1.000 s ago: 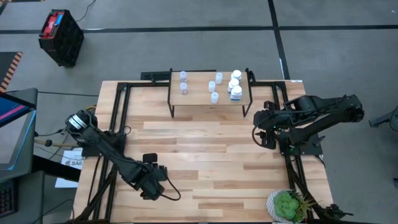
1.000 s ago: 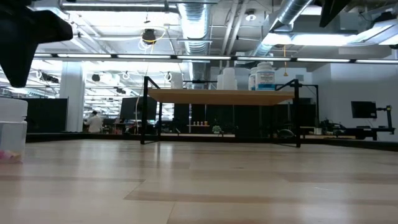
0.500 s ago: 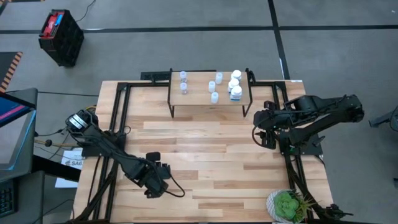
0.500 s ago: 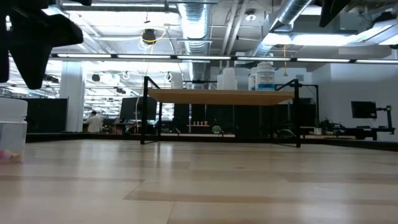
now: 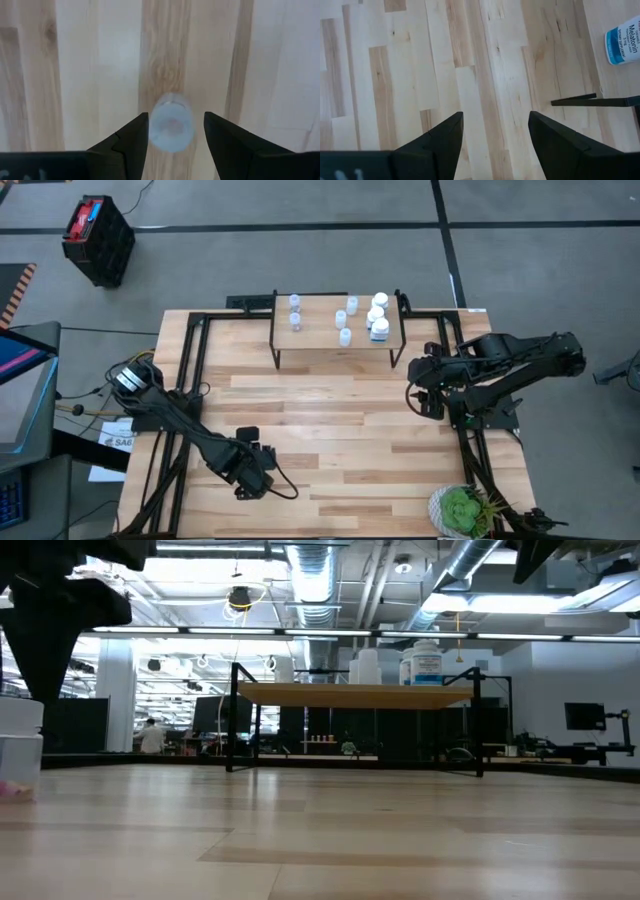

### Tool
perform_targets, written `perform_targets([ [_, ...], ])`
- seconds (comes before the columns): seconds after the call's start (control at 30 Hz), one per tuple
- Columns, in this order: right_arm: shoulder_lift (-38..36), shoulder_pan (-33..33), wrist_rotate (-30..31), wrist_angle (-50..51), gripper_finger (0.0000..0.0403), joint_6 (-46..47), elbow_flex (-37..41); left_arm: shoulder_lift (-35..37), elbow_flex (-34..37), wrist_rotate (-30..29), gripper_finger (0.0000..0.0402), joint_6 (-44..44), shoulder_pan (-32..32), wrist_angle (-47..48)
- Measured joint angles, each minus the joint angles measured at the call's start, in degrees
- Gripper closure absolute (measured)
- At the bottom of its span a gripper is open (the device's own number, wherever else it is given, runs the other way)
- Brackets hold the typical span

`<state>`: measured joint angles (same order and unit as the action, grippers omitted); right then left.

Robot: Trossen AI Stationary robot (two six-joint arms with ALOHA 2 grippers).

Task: Pick and place medicine bottles onto shelf by color
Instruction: Put the transparent pill bottle on the shelf aligned with the other small pill bottles

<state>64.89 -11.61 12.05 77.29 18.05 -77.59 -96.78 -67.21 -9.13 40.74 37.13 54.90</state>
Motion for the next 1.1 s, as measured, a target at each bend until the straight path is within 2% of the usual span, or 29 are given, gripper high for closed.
perform_targets([
  [0.37,0.0,0.0,0.0,-0.2,0.0155,0.1,0.0,-3.6,0.0,2.3,0.0225,-2.7,0.0,0.2],
  [0.77,0.0,0.0,0.0,-0.2,0.0155,0.0,0.0,-3.7,0.0,2.6,0.0228,-3.7,-0.4,0.0],
  [0.97,0.0,0.0,0.0,-0.2,0.0155,0.0,0.0,-3.6,-0.1,2.9,0.0271,-7.2,-1.9,-0.5],
  [1.1,0.0,0.0,0.0,-0.1,0.0155,0.0,0.0,-3.6,-2.9,3.0,0.0294,-13.4,-4.2,1.0],
])
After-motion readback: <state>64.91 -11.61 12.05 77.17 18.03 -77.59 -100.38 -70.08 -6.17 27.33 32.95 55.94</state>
